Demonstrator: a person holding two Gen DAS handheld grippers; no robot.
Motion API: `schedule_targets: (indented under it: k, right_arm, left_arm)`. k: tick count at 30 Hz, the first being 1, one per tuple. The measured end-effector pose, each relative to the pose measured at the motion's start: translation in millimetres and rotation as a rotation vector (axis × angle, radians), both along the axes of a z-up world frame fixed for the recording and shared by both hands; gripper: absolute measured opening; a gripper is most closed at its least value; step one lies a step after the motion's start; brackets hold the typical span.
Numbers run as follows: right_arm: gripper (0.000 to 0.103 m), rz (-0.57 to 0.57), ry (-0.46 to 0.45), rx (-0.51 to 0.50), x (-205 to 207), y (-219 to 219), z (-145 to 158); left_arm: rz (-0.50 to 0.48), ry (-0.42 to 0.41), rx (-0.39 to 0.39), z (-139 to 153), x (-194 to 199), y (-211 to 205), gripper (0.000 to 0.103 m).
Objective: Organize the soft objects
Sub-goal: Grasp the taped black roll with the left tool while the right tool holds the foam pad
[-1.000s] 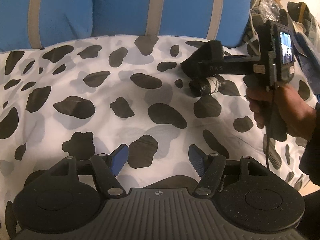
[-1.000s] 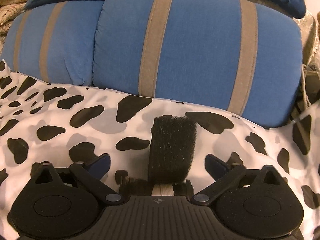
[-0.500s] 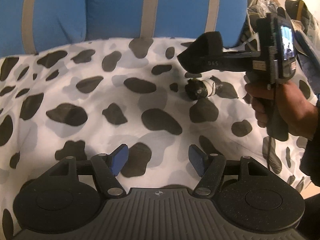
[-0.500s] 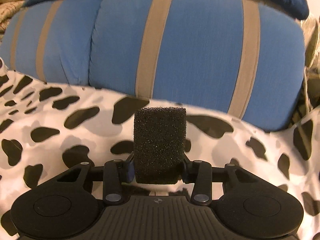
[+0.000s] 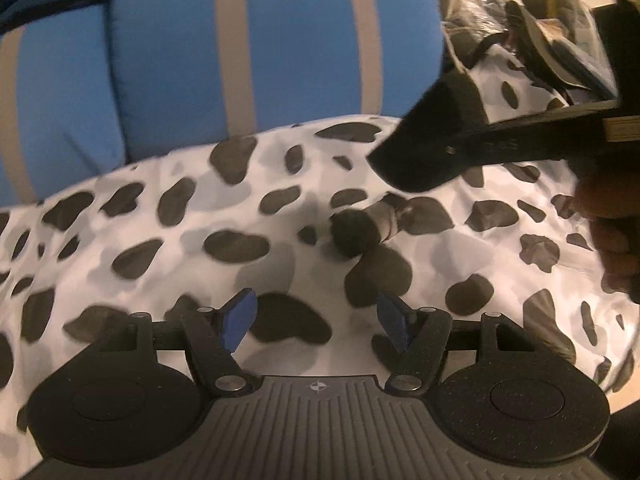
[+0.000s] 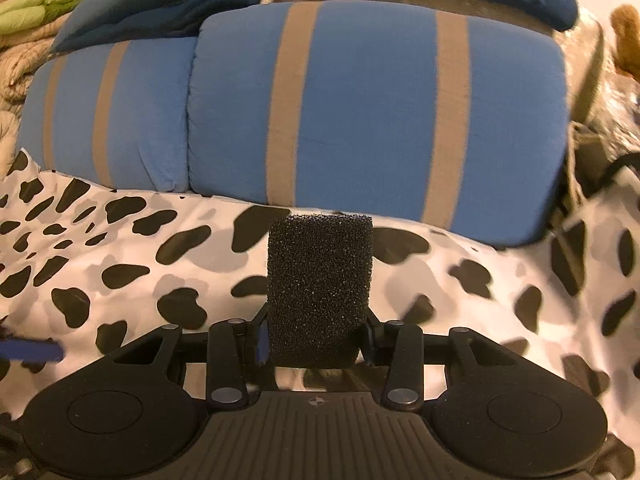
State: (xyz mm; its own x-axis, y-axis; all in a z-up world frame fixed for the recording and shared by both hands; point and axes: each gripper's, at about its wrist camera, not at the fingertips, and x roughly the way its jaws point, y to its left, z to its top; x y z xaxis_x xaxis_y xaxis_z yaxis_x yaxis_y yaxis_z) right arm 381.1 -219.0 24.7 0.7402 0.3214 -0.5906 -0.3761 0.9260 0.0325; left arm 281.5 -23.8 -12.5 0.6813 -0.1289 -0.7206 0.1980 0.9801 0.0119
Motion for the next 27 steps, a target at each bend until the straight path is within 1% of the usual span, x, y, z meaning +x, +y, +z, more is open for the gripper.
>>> schedule_targets:
  k: [2, 4, 8, 11, 13, 15, 18, 23, 27]
  right_arm:
    - [0.045, -0.003, 0.025, 0.008, -7, -10, 3]
    - [0.045, 0.005, 0.042, 0.005, -15, -19, 6]
    - [0.045, 0.005, 0.048, -0.033, -32, -34, 10]
    - [0.045, -0.02, 0.061, -0.03, -45, -49, 15]
    - [0.045, -0.037, 0.077, -0.017, -55, -60, 17]
    - [0.045, -0.041, 0.085, -0.016, -64, -68, 18]
    - [0.045, -0.036, 0.081, -0.032, -79, -76, 20]
    - [0.045, -0.027, 0.099, -0.027, -93, -82, 20]
    - [0.045, -0.004, 0.112, -0.037, -96, -79, 17]
  left_arm:
    - [-0.024, -0.024, 0.002, -2, 4, -6, 0.066]
    - [-0.046, -0.046, 0.021, -5, 10, -13, 0.066]
    - [-0.106, -0.098, 0.073, -14, 23, -29, 0.066]
    - [-0.146, -0.128, 0.082, -19, 32, -37, 0.066]
    - [-0.169, -0.131, 0.079, -24, 40, -39, 0.066]
    - [-0.183, -0.122, 0.097, -31, 50, -41, 0.066]
    - [-0.212, -0.109, 0.113, -39, 62, -43, 0.066]
    - [-0.281, -0.087, 0.112, -46, 81, -43, 0.066]
    - [-0.312, -0.09, 0.116, -48, 93, -45, 0.066]
